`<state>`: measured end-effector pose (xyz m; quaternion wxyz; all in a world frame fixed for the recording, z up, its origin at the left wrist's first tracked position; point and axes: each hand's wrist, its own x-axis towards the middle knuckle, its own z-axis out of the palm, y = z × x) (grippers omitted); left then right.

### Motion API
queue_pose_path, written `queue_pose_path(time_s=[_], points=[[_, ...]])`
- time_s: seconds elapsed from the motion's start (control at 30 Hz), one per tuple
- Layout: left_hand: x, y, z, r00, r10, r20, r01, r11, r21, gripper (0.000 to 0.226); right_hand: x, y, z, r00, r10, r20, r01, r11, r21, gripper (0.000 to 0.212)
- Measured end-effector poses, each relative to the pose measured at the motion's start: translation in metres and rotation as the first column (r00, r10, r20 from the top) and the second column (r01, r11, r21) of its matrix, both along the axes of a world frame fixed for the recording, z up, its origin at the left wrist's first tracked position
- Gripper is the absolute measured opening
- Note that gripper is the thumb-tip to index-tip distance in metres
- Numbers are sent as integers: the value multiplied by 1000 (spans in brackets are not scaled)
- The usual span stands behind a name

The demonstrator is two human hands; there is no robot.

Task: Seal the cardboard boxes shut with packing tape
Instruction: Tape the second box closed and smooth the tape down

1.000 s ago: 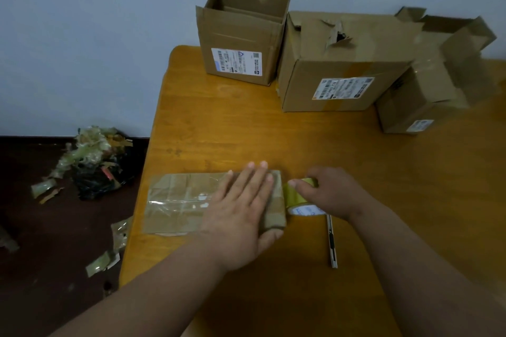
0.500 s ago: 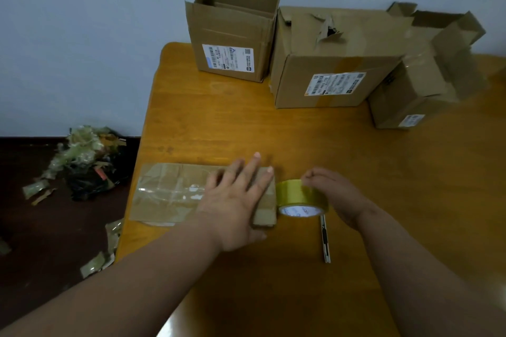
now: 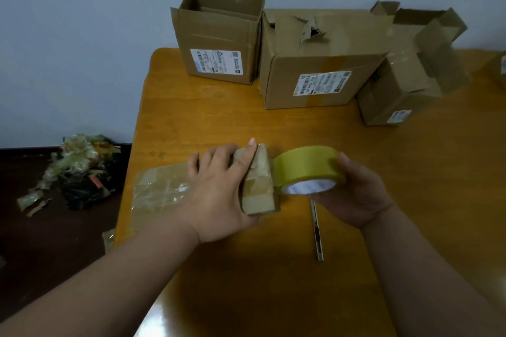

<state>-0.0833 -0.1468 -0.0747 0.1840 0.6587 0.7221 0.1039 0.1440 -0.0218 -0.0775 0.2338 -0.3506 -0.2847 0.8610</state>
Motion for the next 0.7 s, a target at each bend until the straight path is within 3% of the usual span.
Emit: queue_pose_path(time_s=[0.1,0.2,0.27,0.33,0.43,0.47,0.5,0.6,0.7], points=[[-1,1,15,989,37,144,-54,992,116,127,-9,5,30,993,-22,-116,40,987,153,100],[0,1,29,960,26,280,-79,981,177,127,-16,11,54,995,6,-97,29,936,351,61],[-2,-2,33,938,35,346,-106,976,189,128,-18,15,70,999,30,13,-32,858,513,49],[-7,-8,34,900,79,428,-177,964,196,128,-15,20,86,983,30,181,-142,751,645,51],[-16,-17,39,841,117,528,-248,951,184,129,-4,33,94,795,-144,590,-486,431,760,57],[-16,-20,41,840,101,532,-232,955,185,128,-2,34,93,741,-170,649,-558,381,737,57],[-15,-22,43,830,97,549,-232,956,182,128,0,35,91,731,-149,666,-572,397,717,55],[-10,-23,47,781,93,617,-265,945,193,128,1,35,87,821,-53,568,-442,570,692,35],[-6,-25,49,756,62,652,-264,940,217,129,2,37,92,797,-45,603,-494,526,692,36]])
